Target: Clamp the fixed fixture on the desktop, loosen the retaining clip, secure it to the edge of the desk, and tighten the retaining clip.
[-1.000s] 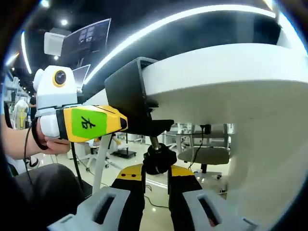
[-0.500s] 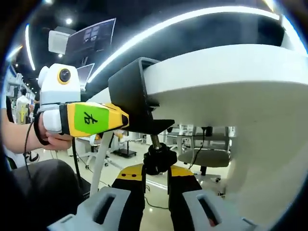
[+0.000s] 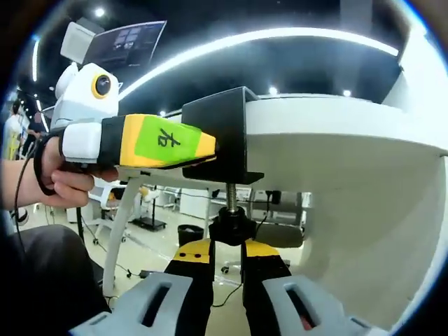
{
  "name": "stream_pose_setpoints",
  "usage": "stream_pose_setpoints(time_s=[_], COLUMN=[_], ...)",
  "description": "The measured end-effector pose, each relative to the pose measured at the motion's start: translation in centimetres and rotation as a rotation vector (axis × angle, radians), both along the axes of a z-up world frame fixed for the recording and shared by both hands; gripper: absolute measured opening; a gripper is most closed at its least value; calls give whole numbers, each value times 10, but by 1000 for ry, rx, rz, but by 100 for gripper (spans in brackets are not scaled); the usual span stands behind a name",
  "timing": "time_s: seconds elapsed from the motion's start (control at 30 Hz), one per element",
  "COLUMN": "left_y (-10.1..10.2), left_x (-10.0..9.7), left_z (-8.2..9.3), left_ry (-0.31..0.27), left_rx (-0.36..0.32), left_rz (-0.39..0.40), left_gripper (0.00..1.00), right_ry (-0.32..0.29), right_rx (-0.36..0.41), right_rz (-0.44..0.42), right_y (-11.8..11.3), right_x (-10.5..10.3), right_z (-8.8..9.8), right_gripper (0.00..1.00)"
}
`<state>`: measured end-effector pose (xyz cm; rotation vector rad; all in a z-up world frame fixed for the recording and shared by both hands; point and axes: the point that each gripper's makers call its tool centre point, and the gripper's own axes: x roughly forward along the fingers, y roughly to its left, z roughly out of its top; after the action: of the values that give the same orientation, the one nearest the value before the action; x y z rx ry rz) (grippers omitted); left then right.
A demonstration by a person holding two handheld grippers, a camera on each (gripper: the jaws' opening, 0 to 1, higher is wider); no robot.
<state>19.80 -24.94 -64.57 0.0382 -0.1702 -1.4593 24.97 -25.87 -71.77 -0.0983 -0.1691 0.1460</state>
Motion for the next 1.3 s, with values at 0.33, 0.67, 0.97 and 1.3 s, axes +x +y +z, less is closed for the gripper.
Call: stream_pose_setpoints(time_s=[0.33, 0.67, 0.97, 1.3], left_y=[2, 2, 2, 4], left_x=[0, -2, -2, -3], left_z=[11, 20, 20, 23], left_ry=[46, 32, 26, 28], left_rx=[-44, -61, -52, -64], left_rz=[3, 21, 30, 29], left_gripper=[3, 3, 3, 3], right_ry=[2, -32, -43, -18], right_rx=[12, -52, -56, -80], right_rz=[-126, -304, -347, -326], right_y=[-4, 11, 2, -4], right_x=[-17, -57, -42, -1], right_z=[-7, 5, 14, 4], right_gripper=[29, 37, 37, 36])
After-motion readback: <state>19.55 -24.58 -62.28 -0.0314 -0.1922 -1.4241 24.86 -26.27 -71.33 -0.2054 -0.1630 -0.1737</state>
